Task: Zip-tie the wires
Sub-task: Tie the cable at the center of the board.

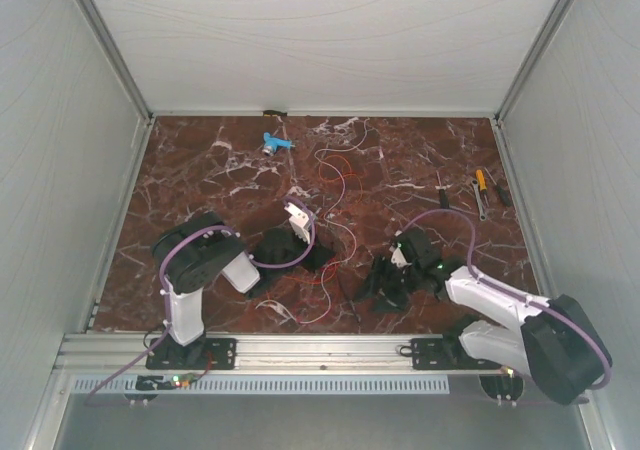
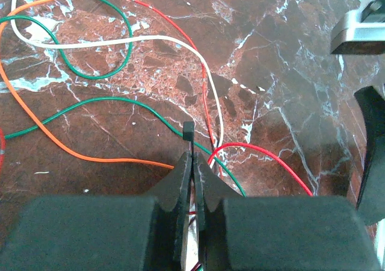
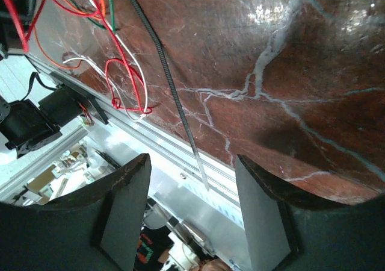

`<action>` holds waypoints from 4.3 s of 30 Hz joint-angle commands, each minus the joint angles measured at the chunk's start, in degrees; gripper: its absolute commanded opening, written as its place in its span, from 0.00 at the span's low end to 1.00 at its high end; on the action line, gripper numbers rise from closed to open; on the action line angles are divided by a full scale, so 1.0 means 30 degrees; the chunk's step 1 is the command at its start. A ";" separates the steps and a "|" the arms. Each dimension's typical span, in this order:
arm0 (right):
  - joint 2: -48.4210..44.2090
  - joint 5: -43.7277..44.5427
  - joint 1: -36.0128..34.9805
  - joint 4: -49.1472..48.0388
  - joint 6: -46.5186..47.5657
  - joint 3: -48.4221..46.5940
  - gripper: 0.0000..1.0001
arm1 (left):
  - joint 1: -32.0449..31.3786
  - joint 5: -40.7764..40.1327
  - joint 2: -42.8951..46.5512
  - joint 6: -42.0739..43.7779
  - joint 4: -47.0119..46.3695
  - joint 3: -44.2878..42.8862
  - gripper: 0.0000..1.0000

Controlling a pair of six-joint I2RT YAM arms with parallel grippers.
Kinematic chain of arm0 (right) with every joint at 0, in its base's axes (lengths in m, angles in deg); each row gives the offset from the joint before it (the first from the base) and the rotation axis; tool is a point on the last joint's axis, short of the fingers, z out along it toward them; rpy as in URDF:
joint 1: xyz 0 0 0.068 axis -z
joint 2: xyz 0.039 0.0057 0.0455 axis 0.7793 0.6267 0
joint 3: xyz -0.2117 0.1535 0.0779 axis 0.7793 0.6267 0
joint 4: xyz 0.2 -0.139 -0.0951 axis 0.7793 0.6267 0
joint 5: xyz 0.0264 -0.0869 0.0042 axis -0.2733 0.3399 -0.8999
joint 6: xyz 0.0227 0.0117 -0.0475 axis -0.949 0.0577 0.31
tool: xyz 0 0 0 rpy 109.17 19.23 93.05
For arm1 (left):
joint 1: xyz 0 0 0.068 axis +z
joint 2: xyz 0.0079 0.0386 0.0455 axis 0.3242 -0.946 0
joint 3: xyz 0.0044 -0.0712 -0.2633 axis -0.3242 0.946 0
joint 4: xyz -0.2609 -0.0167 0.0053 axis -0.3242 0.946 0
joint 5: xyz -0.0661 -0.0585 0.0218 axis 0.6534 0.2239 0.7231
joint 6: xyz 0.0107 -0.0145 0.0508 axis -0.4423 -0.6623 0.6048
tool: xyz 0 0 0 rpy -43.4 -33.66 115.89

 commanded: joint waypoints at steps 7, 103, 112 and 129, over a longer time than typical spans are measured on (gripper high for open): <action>0.2455 0.0544 -0.1989 -0.6002 -0.3537 0.1720 0.46 | 0.0051 0.0556 0.0320 0.0319 -0.0988 -0.0014 0.00; 1.1030 -0.4433 -0.0535 0.2827 -0.5256 -0.8697 0.00 | -0.3855 -0.4863 0.2476 1.0063 -0.6364 0.3339 0.00; 1.1525 -0.4270 -0.0571 0.4095 -0.5715 -0.9123 0.00 | -0.4389 -0.5497 0.2216 1.3232 -0.7112 0.3514 0.00; 1.7625 -0.1557 -0.0973 1.4662 0.0831 -1.5616 0.00 | -0.5902 -0.7063 0.2399 1.7810 -0.7507 0.3516 0.00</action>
